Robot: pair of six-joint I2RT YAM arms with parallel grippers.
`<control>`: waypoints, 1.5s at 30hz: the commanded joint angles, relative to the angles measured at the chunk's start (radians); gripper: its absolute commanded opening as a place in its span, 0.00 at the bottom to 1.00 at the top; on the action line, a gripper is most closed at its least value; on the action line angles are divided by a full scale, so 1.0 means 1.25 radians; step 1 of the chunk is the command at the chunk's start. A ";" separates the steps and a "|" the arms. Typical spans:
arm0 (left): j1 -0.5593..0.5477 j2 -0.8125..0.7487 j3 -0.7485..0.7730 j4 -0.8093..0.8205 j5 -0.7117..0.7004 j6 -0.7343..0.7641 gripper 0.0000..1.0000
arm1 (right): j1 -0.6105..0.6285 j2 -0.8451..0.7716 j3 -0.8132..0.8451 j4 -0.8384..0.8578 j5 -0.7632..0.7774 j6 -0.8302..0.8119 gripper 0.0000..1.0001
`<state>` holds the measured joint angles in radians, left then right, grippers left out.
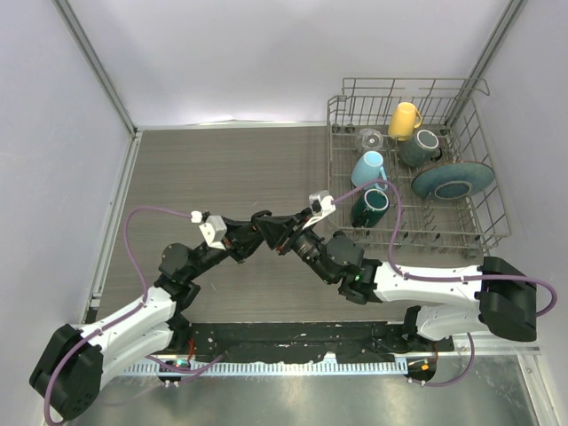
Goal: Insert the wireless bluetooth earbuds into the charging case
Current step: Place the earbud in the charging case.
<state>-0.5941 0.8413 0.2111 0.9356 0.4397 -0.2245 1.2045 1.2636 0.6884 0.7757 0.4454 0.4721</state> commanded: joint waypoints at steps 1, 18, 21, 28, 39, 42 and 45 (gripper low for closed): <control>-0.002 -0.021 0.025 0.090 -0.001 0.000 0.00 | 0.005 0.006 0.019 -0.021 0.047 -0.033 0.01; -0.003 -0.042 0.008 0.079 0.004 -0.006 0.00 | 0.002 0.051 0.063 0.021 0.056 -0.014 0.01; -0.003 -0.044 0.004 0.075 0.000 -0.004 0.00 | 0.001 0.042 0.063 0.022 0.054 -0.016 0.01; -0.003 -0.047 0.002 0.073 0.002 -0.008 0.00 | -0.004 0.021 0.058 0.026 0.054 -0.007 0.01; -0.003 -0.042 0.004 0.061 -0.007 -0.006 0.00 | -0.005 -0.012 0.052 0.024 0.044 0.009 0.01; -0.003 -0.044 0.000 0.055 -0.017 -0.003 0.00 | -0.006 -0.043 0.044 0.013 0.056 0.006 0.01; -0.003 -0.047 -0.001 0.054 -0.019 -0.002 0.00 | -0.009 -0.065 0.043 -0.017 0.071 0.000 0.01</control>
<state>-0.5945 0.8009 0.2100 0.9386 0.4286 -0.2298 1.2007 1.2484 0.7368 0.7620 0.4854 0.4767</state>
